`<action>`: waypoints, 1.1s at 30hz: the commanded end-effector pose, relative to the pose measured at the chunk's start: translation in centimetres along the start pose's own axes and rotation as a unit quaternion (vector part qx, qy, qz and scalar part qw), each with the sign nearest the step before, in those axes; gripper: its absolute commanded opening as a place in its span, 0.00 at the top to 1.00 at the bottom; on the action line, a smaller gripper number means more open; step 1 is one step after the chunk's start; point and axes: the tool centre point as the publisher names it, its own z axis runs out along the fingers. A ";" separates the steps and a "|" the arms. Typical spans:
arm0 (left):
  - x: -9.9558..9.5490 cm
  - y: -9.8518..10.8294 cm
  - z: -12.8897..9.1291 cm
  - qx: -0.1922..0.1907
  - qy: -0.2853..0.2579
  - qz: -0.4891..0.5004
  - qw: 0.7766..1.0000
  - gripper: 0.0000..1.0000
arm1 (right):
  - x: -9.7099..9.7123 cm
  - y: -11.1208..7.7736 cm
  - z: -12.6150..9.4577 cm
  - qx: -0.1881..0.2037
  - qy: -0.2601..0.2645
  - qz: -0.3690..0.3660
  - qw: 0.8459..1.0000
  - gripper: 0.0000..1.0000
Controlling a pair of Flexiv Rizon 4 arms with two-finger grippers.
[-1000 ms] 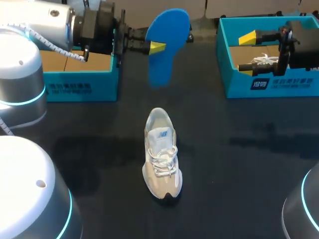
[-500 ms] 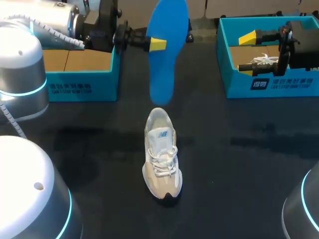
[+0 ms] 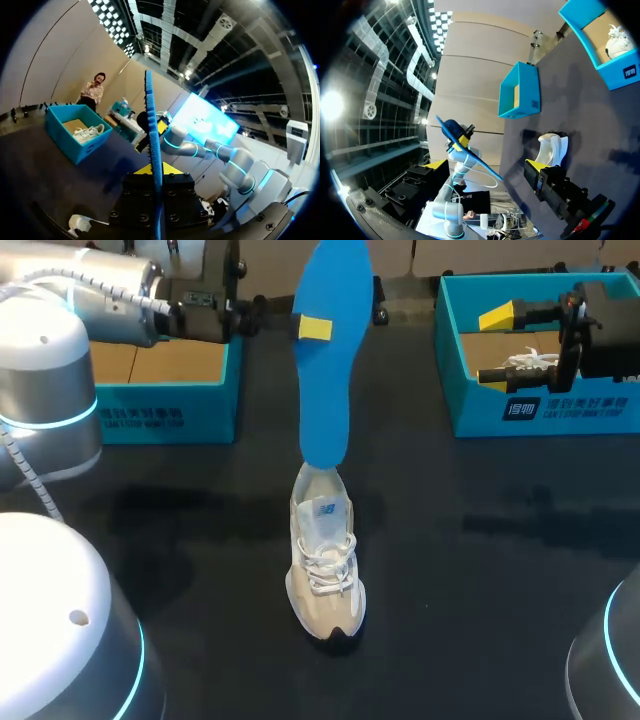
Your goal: Take the shoe out of the shoebox, open the shoe tongue, remove and reinsert the insole, then place the shoe into the shoebox
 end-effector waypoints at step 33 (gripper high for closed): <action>-3.6 3.7 3.0 0.058 0.031 -0.327 0.943 1.00 | 2.4 -0.4 2.2 -0.021 -0.108 0.023 0.994 0.00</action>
